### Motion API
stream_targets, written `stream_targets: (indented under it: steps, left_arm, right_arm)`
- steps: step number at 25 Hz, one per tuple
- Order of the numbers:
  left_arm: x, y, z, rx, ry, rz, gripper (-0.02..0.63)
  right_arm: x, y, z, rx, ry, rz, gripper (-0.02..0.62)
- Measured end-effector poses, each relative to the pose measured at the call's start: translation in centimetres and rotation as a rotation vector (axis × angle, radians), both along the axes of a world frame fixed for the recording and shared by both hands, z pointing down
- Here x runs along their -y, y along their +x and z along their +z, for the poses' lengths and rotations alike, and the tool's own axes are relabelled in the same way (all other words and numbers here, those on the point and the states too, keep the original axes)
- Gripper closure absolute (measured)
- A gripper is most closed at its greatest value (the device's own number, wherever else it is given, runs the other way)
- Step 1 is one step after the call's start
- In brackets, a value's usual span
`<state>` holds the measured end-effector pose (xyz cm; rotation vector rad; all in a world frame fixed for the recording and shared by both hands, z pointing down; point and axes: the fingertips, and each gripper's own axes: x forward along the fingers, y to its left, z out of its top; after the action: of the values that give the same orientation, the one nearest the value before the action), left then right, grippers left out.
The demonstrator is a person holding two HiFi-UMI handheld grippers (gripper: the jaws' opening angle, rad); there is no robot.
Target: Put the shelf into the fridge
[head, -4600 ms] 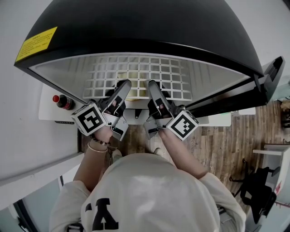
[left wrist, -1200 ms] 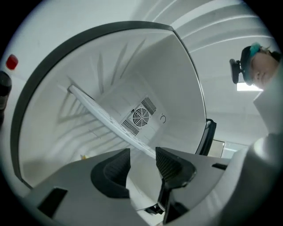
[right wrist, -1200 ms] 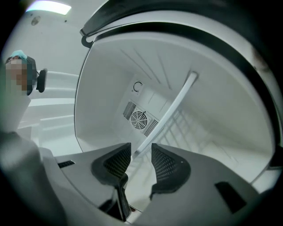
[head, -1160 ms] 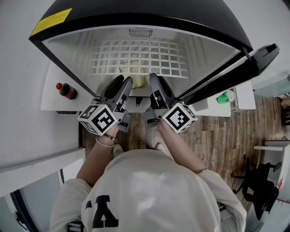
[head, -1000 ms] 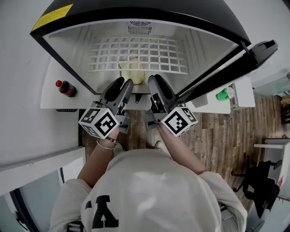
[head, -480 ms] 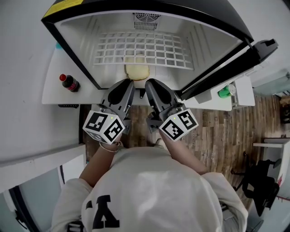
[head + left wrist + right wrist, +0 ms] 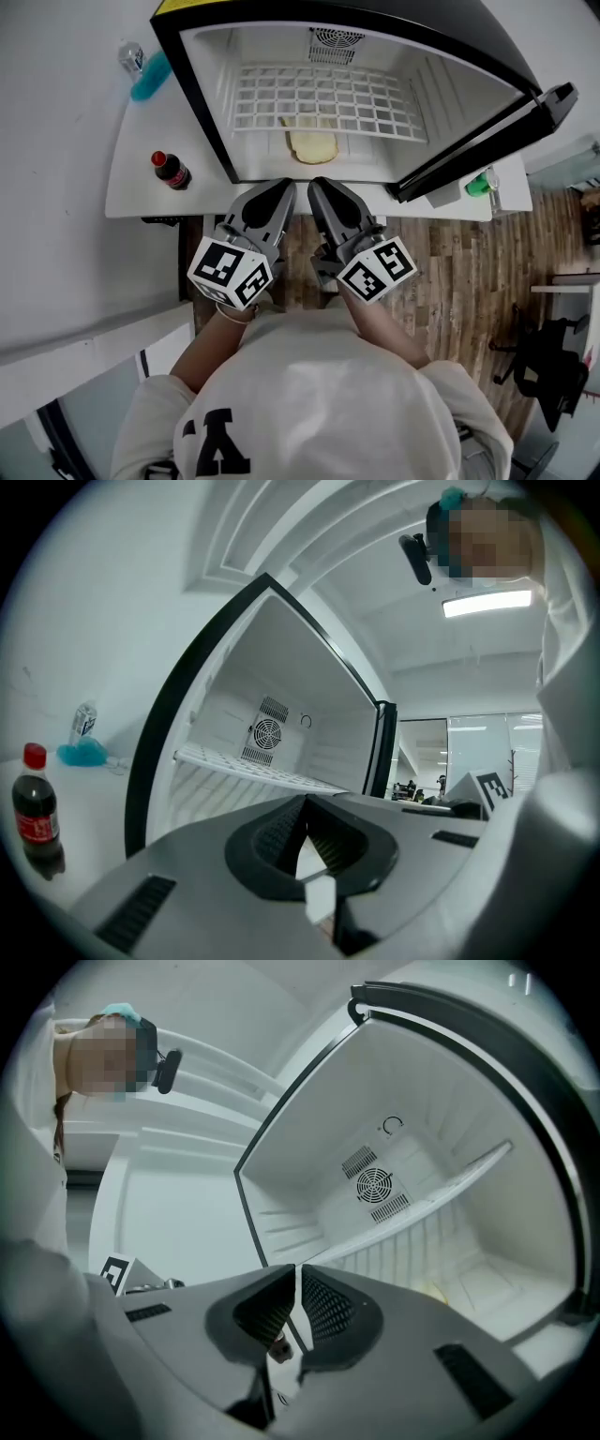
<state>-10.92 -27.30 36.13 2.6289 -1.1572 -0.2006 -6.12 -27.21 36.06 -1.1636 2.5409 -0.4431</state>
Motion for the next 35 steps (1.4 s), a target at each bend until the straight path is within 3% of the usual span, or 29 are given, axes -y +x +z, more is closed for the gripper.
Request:
stream_targets:
  steps: [8,16,21,30,35]
  left_arm:
    - [-3.2,-2.0,0.7,0.026,0.011,0.077,0.600]
    - [-8.7,0.0,-0.7,0.005,0.043,-0.002,0.600]
    - [-14.7,3.3,-0.9,-0.012,0.051,-0.045,0.600]
    - [-25.1,7.4,0.7,-0.021,0.041,-0.141,0.600]
    - [-27.5,8.4,-0.2,-0.003,0.064,-0.139,0.600]
  right_arm:
    - [-5.0,-0.8,1.6,0.027,-0.032,0.082,0.552]
    - [-10.1,1.9,-0.9,-0.001,0.053,0.033,0.552]
    - [-16.3,4.5,-0.9,-0.054,0.083,-0.032,0.552]
    - [-25.0,8.2,-0.1,-0.042,0.094,-0.124,0.552]
    - [-27.3,8.4,-1.3,-0.053,0.133,-0.141,0.552]
